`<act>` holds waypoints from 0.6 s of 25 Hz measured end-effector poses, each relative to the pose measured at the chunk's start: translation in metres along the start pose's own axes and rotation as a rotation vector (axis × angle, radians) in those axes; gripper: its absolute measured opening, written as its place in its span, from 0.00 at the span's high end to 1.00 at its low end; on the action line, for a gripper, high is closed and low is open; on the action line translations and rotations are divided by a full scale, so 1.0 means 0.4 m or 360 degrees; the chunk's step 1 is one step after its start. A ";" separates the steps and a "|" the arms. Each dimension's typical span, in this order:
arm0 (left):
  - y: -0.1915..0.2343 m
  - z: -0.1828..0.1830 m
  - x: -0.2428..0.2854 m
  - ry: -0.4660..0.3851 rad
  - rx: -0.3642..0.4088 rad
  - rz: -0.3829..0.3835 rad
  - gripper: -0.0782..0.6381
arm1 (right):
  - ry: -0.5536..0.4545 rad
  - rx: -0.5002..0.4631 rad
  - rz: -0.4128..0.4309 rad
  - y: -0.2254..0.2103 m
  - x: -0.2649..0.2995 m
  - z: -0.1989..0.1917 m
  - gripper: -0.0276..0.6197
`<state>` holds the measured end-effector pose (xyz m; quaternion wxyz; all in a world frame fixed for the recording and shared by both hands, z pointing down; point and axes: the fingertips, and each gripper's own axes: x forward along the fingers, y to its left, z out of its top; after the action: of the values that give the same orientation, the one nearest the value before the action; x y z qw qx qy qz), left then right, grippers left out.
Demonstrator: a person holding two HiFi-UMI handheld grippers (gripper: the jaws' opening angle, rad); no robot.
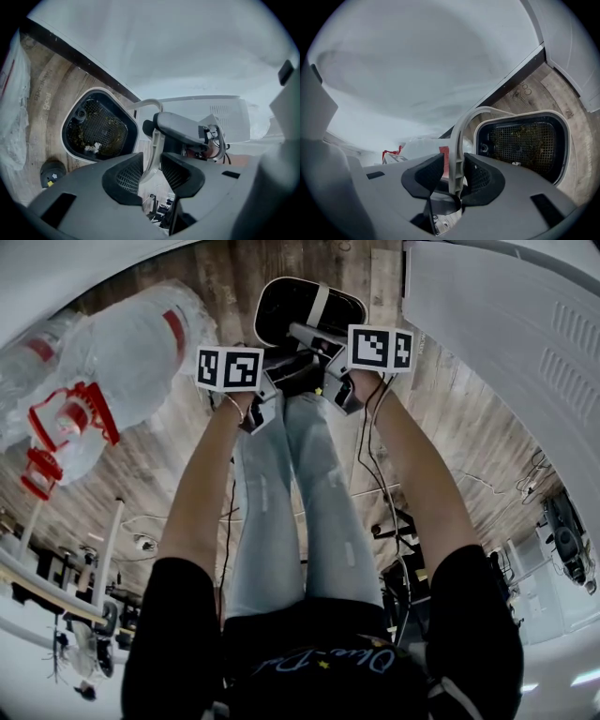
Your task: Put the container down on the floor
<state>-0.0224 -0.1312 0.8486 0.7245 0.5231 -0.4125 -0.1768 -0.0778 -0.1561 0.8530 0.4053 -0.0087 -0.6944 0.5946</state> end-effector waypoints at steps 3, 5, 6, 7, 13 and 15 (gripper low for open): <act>0.016 0.004 -0.020 0.0002 -0.0006 0.0019 0.69 | 0.0027 -0.0014 0.0052 0.022 0.005 -0.002 0.71; 0.021 0.003 -0.031 0.0008 -0.0008 0.0023 0.67 | 0.0043 -0.0050 0.0051 0.029 0.008 -0.005 0.69; 0.022 0.005 -0.036 0.0001 -0.0003 0.0027 0.67 | 0.0043 -0.0069 0.0028 0.027 0.009 -0.005 0.69; 0.024 0.010 -0.041 -0.0017 0.0004 0.0035 0.67 | 0.0035 -0.0082 -0.0002 0.022 0.008 -0.002 0.69; 0.064 0.036 -0.089 -0.0162 -0.0045 0.0095 0.67 | 0.0003 -0.0085 -0.0057 0.016 0.013 -0.005 0.66; 0.086 0.047 -0.106 -0.0191 -0.0031 0.0149 0.67 | -0.0015 -0.0070 -0.0047 0.022 0.015 -0.007 0.66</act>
<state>-0.0685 -0.1002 0.8642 0.7111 0.4845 -0.4775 -0.1778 -0.0843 -0.1482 0.8487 0.4104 -0.0046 -0.7092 0.5733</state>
